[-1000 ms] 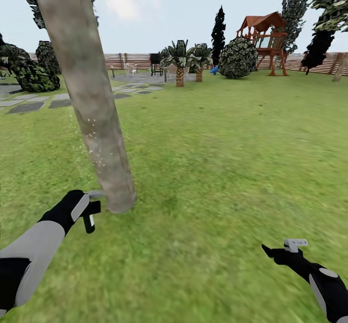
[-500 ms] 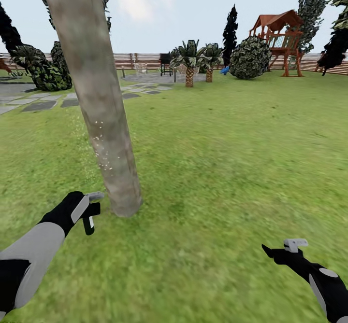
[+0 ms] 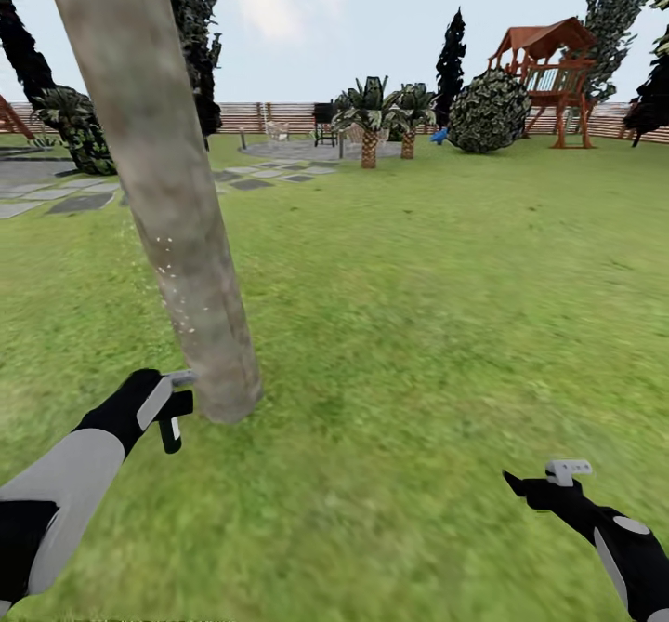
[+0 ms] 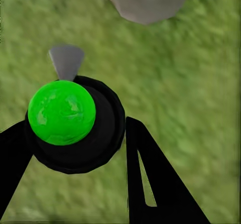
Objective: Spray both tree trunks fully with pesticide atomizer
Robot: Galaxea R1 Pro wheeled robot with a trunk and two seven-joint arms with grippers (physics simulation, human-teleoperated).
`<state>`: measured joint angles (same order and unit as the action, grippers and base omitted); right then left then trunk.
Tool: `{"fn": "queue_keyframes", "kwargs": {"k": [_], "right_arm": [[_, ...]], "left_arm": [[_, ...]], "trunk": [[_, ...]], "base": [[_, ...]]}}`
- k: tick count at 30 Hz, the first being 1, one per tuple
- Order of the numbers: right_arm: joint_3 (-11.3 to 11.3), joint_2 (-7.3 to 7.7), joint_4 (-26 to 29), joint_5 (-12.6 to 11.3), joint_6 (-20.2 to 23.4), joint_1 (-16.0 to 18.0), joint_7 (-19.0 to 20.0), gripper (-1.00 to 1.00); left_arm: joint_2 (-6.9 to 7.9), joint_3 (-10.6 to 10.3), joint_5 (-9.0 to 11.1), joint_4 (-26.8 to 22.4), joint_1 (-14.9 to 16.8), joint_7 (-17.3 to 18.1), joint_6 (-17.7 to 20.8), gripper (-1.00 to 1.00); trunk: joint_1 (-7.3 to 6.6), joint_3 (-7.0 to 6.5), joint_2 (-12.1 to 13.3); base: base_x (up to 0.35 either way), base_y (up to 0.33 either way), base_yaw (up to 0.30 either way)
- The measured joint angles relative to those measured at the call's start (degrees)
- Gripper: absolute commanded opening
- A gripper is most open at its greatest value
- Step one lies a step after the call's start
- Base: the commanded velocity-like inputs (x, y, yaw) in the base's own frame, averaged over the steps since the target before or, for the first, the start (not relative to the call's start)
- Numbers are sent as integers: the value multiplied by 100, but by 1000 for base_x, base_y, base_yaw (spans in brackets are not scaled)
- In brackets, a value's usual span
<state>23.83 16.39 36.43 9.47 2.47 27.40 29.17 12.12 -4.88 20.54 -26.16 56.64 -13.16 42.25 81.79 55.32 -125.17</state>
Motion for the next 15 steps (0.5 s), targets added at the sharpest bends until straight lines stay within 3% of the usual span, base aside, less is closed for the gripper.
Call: {"fn": "queue_keyframes", "kwargs": {"k": [4, 11, 15], "right_arm": [[0, 0, 3, 0, 0, 0, 0, 100], [9, 1, 5, -2, 0, -1, 0, 100], [8, 0, 3, 0, 0, 0, 0, 100]], "left_arm": [[2, 0, -1, -6, 0, -1, 1, -100], [-5, 6, -2, 21, -7, -1, -2, -100], [-4, 5, 9, 150, -60, 1, 1, -100]], "trunk": [[-1, 0, 0], [-1, 0, 0], [-1, 1, 0]], "base": [[139, -276, 236], [171, -274, 44], [183, -249, 244]]}}
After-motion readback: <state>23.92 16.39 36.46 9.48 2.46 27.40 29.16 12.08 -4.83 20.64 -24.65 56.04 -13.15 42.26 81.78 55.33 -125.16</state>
